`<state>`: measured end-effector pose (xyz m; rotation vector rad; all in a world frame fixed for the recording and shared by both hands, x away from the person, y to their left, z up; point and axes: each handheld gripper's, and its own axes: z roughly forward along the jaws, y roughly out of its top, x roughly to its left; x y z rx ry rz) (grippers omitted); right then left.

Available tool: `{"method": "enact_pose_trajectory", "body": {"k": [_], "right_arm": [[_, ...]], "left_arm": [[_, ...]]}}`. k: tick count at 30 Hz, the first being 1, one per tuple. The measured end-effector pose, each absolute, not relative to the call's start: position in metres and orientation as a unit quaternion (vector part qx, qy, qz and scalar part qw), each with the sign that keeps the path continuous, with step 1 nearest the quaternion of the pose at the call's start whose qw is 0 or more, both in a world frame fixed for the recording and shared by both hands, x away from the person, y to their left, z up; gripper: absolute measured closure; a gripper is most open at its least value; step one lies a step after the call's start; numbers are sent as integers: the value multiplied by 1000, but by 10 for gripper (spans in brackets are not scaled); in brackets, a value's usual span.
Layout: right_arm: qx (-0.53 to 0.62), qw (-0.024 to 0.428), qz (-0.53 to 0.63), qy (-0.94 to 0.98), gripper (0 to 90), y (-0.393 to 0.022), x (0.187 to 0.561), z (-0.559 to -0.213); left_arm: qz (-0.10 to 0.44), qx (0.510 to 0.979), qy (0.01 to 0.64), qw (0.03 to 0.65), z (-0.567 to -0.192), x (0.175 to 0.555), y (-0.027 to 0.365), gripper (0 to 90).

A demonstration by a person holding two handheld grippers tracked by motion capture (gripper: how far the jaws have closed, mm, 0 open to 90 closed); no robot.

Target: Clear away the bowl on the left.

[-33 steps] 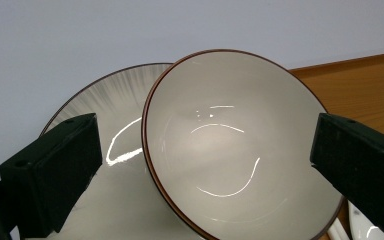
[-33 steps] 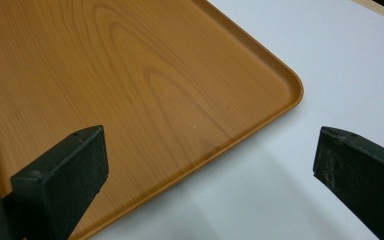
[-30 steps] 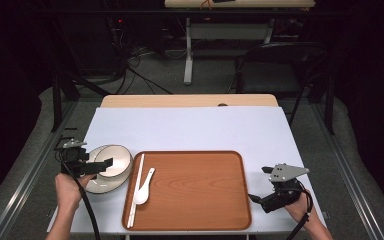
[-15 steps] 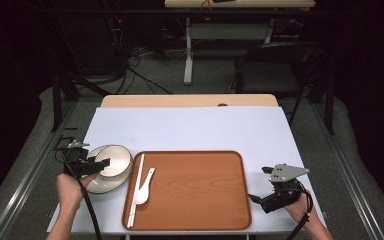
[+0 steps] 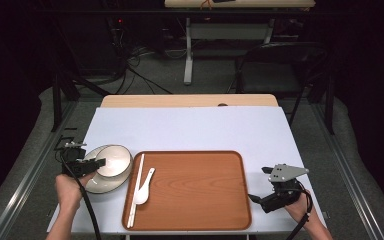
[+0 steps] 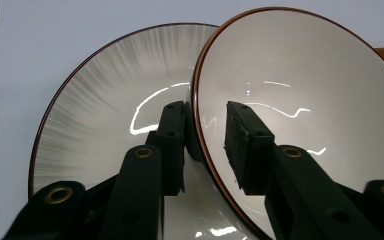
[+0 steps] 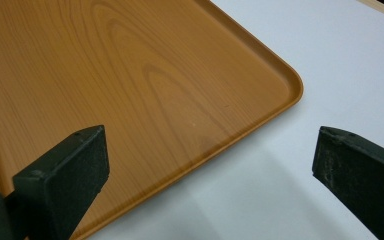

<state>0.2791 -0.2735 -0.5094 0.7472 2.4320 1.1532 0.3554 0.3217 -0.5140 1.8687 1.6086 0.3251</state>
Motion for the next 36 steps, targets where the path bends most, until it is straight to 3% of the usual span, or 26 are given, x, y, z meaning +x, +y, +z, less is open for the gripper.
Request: {"method": "enact_pose_trajectory", "body": {"k": [20,36], "right_arm": [[264,175,406,857,15,-274,279,-509],[265,176,407,856,15,-274,279,-509]], "left_arm": [[120,710,614,324,-518,358,324,821],[110,700,612,352,-518,355,328,820]]}}
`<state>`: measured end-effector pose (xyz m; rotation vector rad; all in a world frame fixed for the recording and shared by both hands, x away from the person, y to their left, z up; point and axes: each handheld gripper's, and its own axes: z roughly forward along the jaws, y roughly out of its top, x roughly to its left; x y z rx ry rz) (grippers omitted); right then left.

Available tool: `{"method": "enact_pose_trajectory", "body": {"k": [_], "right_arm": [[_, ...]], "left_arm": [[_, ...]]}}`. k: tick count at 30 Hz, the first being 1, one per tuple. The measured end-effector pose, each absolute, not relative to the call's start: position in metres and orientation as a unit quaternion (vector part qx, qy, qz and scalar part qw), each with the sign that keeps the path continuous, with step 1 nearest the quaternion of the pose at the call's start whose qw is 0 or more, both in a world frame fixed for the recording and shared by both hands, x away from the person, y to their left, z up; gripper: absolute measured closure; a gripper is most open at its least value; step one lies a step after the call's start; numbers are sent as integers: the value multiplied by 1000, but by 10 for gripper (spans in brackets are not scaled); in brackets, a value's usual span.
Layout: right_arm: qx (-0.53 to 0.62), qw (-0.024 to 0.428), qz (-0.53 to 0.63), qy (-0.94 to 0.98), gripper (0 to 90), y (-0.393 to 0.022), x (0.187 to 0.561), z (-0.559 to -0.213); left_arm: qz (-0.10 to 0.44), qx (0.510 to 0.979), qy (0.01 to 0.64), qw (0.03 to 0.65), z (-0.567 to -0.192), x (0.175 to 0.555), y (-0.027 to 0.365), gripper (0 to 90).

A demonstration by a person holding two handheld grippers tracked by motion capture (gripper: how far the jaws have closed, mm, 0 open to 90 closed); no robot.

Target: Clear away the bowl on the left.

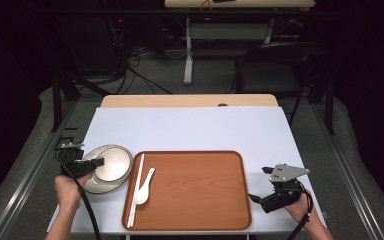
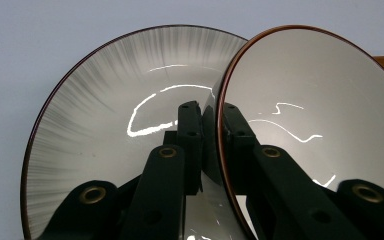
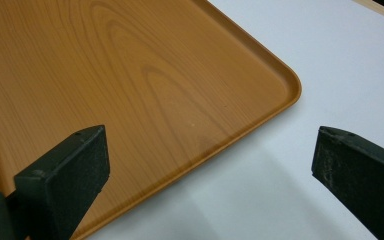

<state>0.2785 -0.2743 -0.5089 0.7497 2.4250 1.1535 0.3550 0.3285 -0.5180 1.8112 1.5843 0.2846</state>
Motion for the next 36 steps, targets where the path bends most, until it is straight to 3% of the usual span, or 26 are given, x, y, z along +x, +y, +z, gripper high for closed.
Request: {"method": "enact_pose_trajectory", "body": {"k": [36], "right_arm": [[267,174,411,854,18,-275,279,-509]], "left_arm": [[102,688,584,418,-496,343,326,811]]}}
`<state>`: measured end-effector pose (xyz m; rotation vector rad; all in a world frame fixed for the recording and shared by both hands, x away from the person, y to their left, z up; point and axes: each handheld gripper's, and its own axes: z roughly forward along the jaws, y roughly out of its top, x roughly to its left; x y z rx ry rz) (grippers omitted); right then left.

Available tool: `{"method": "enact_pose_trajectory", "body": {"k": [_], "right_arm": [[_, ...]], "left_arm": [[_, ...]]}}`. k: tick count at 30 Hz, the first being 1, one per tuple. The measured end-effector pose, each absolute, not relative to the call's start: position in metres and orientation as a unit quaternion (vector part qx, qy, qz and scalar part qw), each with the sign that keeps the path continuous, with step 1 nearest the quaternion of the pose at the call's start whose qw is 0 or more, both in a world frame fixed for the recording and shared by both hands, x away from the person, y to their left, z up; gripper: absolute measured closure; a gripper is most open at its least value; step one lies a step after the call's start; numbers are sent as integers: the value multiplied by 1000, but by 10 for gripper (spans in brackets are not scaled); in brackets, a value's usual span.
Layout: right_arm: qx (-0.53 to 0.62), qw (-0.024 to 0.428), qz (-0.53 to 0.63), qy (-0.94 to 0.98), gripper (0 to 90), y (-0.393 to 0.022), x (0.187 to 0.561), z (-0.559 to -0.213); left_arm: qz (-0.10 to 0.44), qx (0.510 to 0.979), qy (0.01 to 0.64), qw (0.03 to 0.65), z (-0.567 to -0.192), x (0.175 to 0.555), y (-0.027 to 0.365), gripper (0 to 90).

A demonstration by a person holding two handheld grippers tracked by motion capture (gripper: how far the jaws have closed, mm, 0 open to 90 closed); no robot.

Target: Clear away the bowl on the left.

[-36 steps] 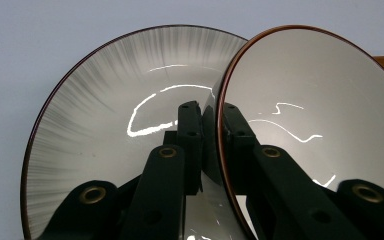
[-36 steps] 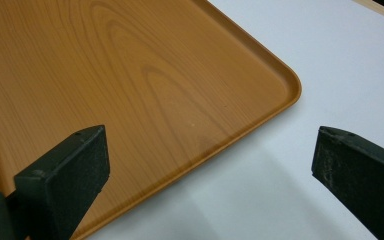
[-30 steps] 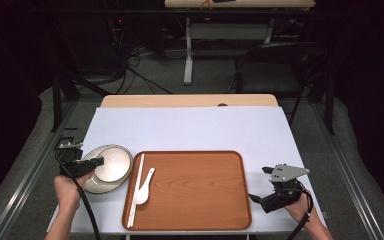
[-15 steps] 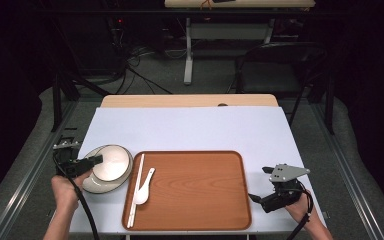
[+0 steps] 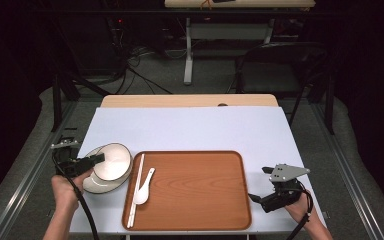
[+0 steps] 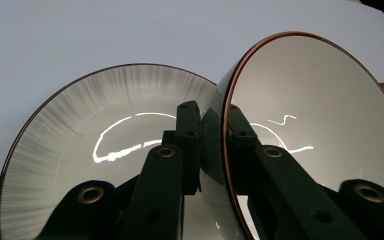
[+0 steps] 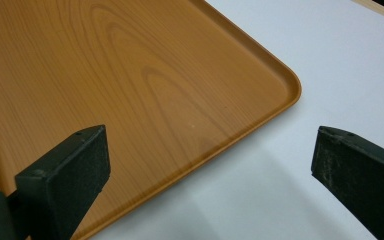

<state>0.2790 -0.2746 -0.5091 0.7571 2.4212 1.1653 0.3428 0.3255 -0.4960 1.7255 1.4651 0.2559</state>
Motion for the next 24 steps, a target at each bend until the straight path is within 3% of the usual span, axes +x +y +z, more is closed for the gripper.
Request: {"method": "enact_pose_trajectory", "body": {"k": [24], "right_arm": [[268,172,412,854,18,-275,279,-509]], "left_arm": [[88,710,552,427,-488,342,300,811]]}}
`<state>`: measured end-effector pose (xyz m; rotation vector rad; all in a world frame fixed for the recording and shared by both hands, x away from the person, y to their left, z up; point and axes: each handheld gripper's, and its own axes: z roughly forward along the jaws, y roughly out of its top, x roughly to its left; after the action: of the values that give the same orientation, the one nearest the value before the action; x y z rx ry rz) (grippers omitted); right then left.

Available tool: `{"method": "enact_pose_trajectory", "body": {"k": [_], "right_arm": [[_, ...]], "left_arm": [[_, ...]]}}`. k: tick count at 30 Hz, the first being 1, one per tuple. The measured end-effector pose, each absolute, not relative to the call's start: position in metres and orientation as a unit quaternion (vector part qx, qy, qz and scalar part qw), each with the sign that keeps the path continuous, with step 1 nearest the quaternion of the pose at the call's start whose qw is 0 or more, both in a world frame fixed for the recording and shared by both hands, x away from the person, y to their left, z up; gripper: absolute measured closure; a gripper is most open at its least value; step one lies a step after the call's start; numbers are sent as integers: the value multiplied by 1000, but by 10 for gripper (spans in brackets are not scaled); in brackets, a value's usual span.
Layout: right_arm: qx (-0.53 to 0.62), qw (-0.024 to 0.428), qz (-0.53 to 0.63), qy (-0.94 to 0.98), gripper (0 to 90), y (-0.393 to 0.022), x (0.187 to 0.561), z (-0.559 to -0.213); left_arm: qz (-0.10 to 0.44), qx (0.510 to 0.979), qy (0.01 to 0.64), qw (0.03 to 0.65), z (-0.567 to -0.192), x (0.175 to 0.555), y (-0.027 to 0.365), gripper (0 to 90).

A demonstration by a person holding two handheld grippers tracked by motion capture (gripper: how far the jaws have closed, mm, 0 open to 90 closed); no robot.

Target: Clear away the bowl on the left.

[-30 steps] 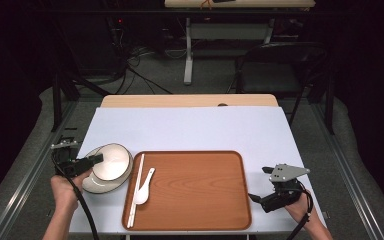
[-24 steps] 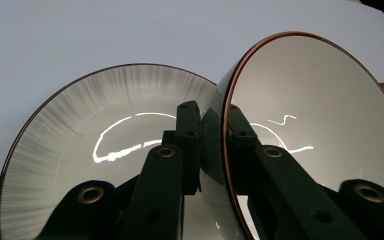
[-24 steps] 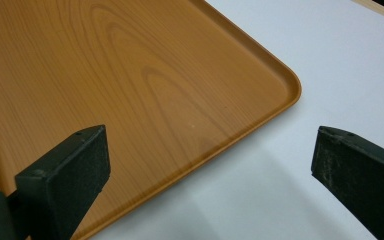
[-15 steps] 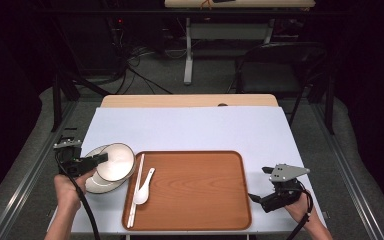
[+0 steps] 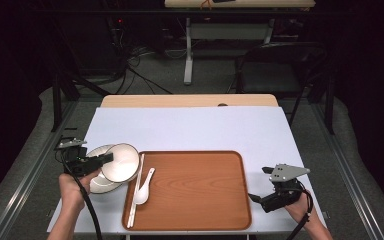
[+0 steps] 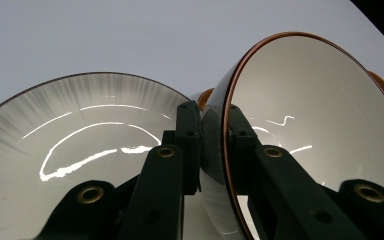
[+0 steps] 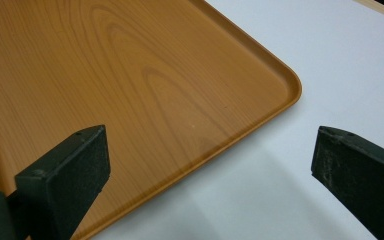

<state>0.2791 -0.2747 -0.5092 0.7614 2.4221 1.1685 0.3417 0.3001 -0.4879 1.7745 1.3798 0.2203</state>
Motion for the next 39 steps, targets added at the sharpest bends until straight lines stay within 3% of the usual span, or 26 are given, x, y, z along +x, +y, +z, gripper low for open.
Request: {"method": "enact_pose_trajectory", "body": {"k": [27,39], "right_arm": [[292,174,416,843,9,-263,282,-501],[306,144,430,837,0,-245,295,-494]], "left_arm": [[74,752,499,424,-484,346,249,810],[68,770,476,419,-485,351,223,809]]}}
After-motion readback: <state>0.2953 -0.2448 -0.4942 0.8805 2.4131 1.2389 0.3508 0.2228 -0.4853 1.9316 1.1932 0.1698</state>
